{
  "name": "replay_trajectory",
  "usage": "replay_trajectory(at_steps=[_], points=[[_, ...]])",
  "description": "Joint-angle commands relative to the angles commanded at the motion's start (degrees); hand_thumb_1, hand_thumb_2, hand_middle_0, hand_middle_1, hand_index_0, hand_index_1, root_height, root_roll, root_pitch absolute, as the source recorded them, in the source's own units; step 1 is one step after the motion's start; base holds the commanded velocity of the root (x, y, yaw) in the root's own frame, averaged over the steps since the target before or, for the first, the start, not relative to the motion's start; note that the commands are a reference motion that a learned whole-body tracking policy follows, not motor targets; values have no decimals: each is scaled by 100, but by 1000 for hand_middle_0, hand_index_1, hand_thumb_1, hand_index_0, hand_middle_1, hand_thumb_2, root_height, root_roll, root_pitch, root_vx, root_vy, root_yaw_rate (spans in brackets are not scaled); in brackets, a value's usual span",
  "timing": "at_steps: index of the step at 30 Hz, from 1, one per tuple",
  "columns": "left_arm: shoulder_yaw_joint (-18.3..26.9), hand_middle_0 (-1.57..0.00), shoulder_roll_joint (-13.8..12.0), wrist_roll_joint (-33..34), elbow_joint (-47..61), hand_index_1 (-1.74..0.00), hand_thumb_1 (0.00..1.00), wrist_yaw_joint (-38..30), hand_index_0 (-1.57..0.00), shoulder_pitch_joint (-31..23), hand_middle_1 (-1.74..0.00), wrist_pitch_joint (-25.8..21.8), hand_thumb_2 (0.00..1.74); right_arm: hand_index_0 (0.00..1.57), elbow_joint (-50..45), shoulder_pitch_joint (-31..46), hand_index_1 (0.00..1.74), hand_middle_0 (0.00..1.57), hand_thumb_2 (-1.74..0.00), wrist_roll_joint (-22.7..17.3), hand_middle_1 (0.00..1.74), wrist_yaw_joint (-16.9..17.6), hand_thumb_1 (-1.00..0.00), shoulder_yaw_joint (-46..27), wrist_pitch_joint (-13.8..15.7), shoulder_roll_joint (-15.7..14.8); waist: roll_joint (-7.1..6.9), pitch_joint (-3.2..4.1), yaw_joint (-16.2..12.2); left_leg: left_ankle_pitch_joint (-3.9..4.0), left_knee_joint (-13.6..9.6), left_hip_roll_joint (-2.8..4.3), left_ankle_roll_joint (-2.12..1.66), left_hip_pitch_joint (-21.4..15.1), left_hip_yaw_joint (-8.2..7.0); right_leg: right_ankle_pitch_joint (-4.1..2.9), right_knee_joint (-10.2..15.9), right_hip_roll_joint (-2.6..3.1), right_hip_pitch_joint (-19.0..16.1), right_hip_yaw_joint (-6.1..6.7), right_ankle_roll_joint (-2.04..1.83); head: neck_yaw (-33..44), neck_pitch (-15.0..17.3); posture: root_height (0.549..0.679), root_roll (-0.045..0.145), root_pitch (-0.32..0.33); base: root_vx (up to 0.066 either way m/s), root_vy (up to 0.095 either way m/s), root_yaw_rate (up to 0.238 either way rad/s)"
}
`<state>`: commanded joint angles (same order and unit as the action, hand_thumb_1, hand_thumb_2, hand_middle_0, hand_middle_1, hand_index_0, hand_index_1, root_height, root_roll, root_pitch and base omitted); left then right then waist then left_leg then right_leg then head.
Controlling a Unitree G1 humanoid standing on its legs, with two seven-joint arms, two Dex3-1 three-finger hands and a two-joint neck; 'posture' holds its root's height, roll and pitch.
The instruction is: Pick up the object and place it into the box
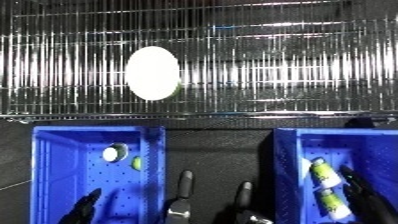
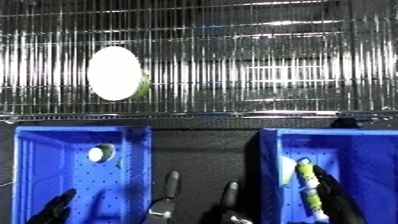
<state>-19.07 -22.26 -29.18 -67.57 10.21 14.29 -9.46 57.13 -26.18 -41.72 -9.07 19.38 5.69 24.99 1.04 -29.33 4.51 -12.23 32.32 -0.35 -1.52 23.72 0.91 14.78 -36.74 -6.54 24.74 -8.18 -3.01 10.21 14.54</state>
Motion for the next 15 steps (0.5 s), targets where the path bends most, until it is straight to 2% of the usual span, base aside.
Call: replay_trajectory(at_steps=[9,15], points=[[110,0,-18,-401,137,0,0,-111,0,-40,0,-288,0,0,317,13,0,0,0,-39,0,-17,0,50,-35,-86,-51,-42,132,-45,113,-43,10,91,59,17,-35,-18,2,-57,5,580,-273,648,45,53,4,7,66],[148,0,-142,-720,833,0,0,-71,0,-179,0,-707,0,0,510,168,0,0,0,-163,0,-77,0,25,121,-132,-84,-47,302,-1,57,-51,-5,187,141,22,-60,-53,35,-171,-7,529,-444,648,40,63,5,-2,132]])
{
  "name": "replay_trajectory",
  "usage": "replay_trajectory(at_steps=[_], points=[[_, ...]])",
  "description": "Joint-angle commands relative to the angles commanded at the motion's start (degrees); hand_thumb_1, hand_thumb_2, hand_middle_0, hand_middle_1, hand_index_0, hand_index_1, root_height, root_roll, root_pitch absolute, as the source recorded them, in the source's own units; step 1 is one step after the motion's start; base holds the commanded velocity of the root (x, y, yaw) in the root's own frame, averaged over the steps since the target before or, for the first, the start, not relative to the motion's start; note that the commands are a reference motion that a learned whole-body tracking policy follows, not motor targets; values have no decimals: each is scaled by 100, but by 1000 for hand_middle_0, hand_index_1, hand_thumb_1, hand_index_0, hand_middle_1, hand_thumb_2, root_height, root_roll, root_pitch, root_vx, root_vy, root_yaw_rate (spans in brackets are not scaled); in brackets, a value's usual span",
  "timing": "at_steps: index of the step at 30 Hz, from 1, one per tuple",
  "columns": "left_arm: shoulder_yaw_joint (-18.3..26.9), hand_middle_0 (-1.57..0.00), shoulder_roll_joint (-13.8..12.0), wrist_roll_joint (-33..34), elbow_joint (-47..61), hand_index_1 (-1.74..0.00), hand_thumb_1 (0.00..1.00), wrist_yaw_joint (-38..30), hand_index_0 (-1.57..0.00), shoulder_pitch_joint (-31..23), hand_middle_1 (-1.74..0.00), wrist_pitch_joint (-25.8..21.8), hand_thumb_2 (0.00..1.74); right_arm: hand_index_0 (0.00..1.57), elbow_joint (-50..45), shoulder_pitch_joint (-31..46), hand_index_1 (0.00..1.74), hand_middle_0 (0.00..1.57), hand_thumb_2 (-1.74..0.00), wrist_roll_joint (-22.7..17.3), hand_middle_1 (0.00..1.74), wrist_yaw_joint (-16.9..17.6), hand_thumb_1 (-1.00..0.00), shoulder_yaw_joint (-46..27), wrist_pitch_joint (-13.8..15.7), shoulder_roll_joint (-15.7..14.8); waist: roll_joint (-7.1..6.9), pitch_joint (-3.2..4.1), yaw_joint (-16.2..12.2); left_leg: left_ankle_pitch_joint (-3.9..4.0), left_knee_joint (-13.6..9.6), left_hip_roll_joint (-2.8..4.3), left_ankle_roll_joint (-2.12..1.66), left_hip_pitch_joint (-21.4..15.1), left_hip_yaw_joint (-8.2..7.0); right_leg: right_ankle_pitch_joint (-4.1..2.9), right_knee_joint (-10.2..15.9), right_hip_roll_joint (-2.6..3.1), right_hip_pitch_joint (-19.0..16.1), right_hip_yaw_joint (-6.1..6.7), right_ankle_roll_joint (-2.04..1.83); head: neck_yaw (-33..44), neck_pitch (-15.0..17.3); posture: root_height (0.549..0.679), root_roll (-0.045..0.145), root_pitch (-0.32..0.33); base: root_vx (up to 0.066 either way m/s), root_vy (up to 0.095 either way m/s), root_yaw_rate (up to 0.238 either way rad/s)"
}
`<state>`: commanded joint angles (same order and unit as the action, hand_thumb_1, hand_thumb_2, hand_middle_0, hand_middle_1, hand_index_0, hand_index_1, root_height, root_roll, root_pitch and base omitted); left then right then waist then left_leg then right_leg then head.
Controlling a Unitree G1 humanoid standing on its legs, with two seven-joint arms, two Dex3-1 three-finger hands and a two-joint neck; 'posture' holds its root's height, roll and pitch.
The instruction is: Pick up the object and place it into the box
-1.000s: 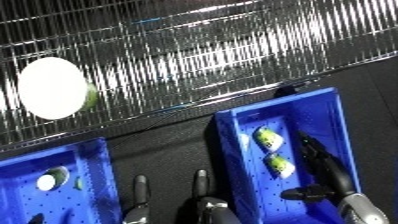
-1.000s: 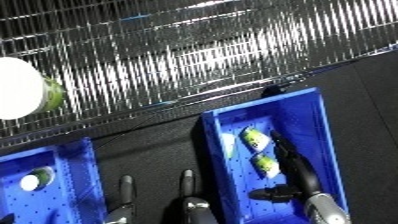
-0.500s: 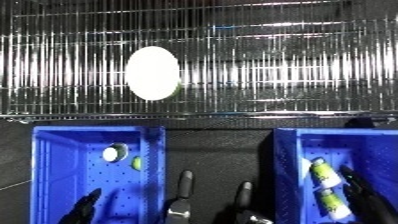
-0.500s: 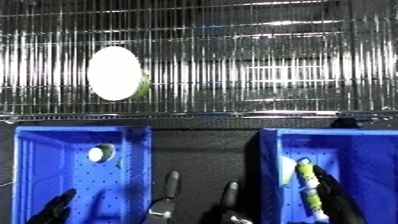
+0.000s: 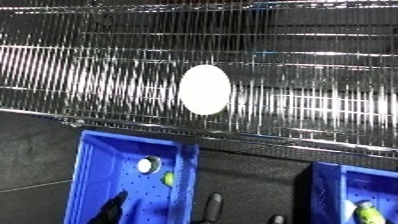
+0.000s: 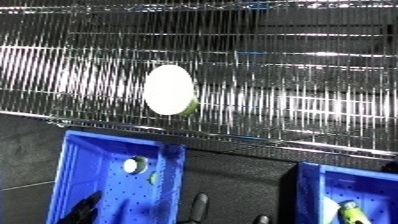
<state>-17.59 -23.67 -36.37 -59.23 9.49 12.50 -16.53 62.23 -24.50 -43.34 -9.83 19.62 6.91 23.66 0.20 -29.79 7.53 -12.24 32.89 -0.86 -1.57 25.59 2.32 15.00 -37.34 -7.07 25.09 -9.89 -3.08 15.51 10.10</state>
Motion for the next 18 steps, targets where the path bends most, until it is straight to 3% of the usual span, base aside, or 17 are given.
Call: replay_trajectory(at_steps=[7,11,18], points=[[-242,0,-280,-134,1788,0,0,-52,0,-320,0,-370,0,0,48,280,0,0,0,-303,0,-26,0,-156,140,73,12,0,253,41,-116,-63,-9,140,133,-19,-7,-66,75,-185,-29,-408,-54,649,37,85,-13,-23,210],[-324,0,-590,-249,2814,0,0,61,0,-459,0,-524,0,0,181,432,0,0,0,-476,0,-112,0,-259,214,151,32,0,383,29,-125,-104,-10,181,207,-14,-30,-118,66,-300,-33,-686,-32,649,37,89,0,-34,200],[-57,0,-1162,-54,4530,0,0,-315,0,-584,0,-1336,0,0,248,664,0,0,0,-758,0,-225,0,-348,340,217,5,0,558,33,-167,-148,-35,191,311,-14,-5,-175,7,-436,-15,-1093,-1,651,38,91,7,-38,132]])
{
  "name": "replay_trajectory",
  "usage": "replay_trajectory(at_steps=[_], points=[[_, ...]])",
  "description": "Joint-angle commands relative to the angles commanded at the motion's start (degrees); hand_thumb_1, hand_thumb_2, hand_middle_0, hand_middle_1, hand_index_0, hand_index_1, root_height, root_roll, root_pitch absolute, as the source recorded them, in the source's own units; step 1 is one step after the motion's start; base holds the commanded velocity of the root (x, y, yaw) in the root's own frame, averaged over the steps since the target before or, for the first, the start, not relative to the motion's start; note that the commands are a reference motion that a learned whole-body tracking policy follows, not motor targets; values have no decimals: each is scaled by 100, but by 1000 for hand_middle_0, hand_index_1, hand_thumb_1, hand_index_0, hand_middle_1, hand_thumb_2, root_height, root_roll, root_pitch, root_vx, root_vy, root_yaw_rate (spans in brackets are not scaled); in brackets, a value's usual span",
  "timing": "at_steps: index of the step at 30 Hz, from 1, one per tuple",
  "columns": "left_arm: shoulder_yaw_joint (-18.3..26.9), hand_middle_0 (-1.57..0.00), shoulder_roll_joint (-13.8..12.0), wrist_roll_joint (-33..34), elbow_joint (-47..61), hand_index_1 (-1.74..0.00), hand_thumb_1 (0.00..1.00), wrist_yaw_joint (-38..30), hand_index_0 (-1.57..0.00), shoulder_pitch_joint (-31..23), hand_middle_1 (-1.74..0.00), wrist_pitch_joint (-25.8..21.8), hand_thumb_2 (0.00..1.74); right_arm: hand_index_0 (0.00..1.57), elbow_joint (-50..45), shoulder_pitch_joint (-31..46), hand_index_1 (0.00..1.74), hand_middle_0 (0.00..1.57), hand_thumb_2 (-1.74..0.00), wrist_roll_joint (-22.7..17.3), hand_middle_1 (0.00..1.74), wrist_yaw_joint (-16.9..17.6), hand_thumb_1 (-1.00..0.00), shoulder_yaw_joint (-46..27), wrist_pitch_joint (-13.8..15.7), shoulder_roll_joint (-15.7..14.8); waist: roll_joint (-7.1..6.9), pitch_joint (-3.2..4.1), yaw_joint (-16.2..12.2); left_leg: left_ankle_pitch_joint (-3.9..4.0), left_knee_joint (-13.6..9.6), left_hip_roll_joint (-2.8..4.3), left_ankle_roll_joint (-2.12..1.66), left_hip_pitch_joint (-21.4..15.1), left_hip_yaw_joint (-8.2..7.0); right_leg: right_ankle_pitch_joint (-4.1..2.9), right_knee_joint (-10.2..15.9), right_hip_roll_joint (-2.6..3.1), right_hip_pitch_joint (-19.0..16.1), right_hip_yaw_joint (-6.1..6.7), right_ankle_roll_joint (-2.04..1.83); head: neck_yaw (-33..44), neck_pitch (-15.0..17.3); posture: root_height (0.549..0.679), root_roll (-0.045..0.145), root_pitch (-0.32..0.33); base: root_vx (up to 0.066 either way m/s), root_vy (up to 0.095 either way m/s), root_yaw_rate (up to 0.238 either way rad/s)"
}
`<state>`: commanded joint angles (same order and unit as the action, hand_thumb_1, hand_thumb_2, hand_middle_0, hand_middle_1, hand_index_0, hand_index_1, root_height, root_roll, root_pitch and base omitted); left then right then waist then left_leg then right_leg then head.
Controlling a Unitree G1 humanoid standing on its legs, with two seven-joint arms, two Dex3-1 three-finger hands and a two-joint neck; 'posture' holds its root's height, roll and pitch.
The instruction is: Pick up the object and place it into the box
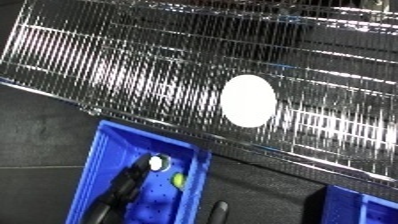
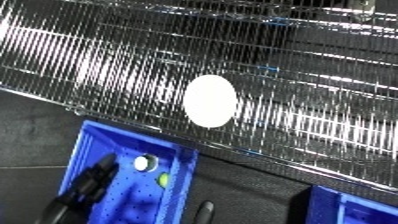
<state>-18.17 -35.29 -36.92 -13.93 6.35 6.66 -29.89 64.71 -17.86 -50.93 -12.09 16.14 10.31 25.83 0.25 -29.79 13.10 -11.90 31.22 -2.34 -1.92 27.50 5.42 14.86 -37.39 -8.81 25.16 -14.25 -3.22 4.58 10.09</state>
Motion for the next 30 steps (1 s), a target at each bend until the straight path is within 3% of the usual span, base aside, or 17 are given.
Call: replay_trajectory(at_steps=[8,14,20,30], points=[[425,0,-23,-129,917,0,0,-70,0,4,0,-283,0,0,114,83,0,0,0,-252,0,-89,0,-103,40,-126,-109,0,130,11,-54,-41,-2,-18,79,-22,31,-27,-50,-98,9,-291,12,652,37,92,11,-46,76],[478,0,95,187,1066,0,0,-350,0,231,0,-176,0,0,142,66,0,0,0,-296,0,-113,0,-129,-64,-183,-205,0,79,-40,12,-46,4,-24,56,-40,39,3,-75,-52,-4,-131,74,652,34,87,15,-14,-57],[347,0,141,765,897,0,0,-931,0,726,0,-36,0,0,185,24,0,0,0,-202,0,-213,0,-72,-179,-208,-315,0,-74,-82,99,11,21,-14,-19,-54,22,82,-53,76,-21,290,103,651,29,81,10,13,-188],[72,0,362,1298,51,0,0,-1888,0,1682,0,257,0,0,252,-134,0,0,0,38,0,-367,0,153,-352,-318,-537,0,-412,-147,269,191,38,20,-180,-71,-53,242,61,317,-47,1142,71,647,18,77,-1,32,-206]])
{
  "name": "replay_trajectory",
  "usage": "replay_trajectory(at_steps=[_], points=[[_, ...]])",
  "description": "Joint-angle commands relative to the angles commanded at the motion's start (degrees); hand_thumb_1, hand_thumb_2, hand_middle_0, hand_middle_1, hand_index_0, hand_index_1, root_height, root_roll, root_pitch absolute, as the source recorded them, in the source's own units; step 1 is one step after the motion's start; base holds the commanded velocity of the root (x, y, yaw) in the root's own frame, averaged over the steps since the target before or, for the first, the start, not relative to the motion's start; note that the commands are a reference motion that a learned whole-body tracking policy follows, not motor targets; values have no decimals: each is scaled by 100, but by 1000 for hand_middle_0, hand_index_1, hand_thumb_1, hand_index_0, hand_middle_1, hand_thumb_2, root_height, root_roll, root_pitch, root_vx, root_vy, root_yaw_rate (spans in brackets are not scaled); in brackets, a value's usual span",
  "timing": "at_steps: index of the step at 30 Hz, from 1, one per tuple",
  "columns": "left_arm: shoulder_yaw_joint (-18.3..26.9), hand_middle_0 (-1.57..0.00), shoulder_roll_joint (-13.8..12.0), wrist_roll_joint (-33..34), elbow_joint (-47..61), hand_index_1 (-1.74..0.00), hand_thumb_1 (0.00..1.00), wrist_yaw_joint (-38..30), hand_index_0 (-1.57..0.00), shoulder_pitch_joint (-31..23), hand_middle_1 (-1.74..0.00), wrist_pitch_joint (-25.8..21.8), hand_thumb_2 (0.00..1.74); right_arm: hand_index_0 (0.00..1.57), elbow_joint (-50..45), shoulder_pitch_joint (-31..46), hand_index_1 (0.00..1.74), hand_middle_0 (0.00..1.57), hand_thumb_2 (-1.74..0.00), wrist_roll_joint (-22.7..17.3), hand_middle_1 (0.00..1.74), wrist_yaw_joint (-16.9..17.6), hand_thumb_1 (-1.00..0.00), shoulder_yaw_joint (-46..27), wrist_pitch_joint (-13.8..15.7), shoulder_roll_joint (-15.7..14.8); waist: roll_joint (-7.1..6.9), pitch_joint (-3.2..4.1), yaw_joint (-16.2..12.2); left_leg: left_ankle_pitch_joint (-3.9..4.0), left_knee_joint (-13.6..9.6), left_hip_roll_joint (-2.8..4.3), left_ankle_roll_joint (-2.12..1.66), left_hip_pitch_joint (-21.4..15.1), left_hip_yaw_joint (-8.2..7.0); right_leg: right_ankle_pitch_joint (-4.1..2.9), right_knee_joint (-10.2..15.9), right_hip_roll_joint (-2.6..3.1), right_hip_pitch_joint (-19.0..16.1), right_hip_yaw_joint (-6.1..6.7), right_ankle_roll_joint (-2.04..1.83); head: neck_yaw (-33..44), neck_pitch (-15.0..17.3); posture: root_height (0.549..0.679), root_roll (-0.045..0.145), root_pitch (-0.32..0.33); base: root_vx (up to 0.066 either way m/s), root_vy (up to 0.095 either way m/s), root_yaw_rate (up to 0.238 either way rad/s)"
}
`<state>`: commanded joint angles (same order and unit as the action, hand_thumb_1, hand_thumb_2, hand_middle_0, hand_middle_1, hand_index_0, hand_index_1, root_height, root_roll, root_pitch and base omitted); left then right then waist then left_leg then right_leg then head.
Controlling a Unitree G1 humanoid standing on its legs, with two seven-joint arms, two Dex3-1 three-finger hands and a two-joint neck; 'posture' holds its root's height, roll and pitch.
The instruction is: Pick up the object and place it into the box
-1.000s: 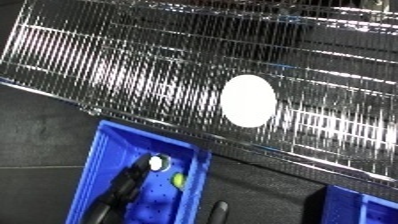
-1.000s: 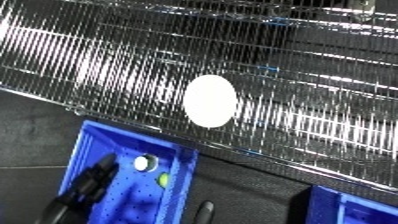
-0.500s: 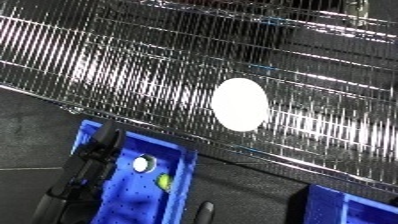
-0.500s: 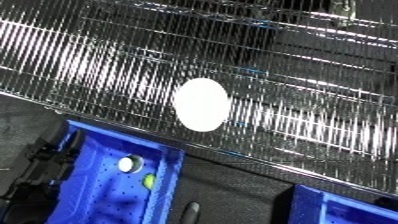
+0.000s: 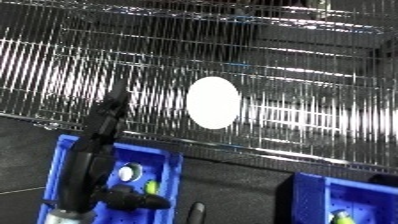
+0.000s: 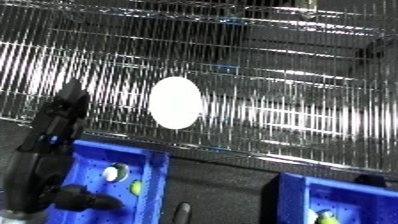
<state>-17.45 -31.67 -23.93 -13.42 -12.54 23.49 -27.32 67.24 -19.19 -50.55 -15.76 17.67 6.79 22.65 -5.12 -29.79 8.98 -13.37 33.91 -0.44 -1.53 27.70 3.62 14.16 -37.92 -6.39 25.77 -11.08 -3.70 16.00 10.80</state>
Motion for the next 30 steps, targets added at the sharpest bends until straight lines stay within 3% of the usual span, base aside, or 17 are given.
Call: replay_trajectory(at_steps=[11,20,30], points=[[-113,0,322,-107,-1155,0,0,-298,0,585,0,77,0,0,-115,-180,0,0,0,106,0,-10,0,160,9,-26,-159,0,-264,-85,168,155,-10,80,-143,-2,-75,92,139,139,-17,520,-344,644,12,81,-1,26,-128],[55,0,402,-365,-1893,0,0,-293,0,950,0,38,0,0,-323,-148,0,0,0,111,0,23,0,279,51,-30,-301,0,-442,-132,243,237,-5,237,-206,-30,-95,200,326,222,-37,771,-735,642,3,101,-7,18,-77],[25,0,410,-479,-2523,0,0,-160,0,1521,0,139,0,0,-552,-171,0,0,0,1,0,132,0,447,40,-72,-442,0,-622,-183,310,311,-3,398,-246,-60,-85,290,479,285,-56,901,-951,640,-5,121,-9,9,-47]])
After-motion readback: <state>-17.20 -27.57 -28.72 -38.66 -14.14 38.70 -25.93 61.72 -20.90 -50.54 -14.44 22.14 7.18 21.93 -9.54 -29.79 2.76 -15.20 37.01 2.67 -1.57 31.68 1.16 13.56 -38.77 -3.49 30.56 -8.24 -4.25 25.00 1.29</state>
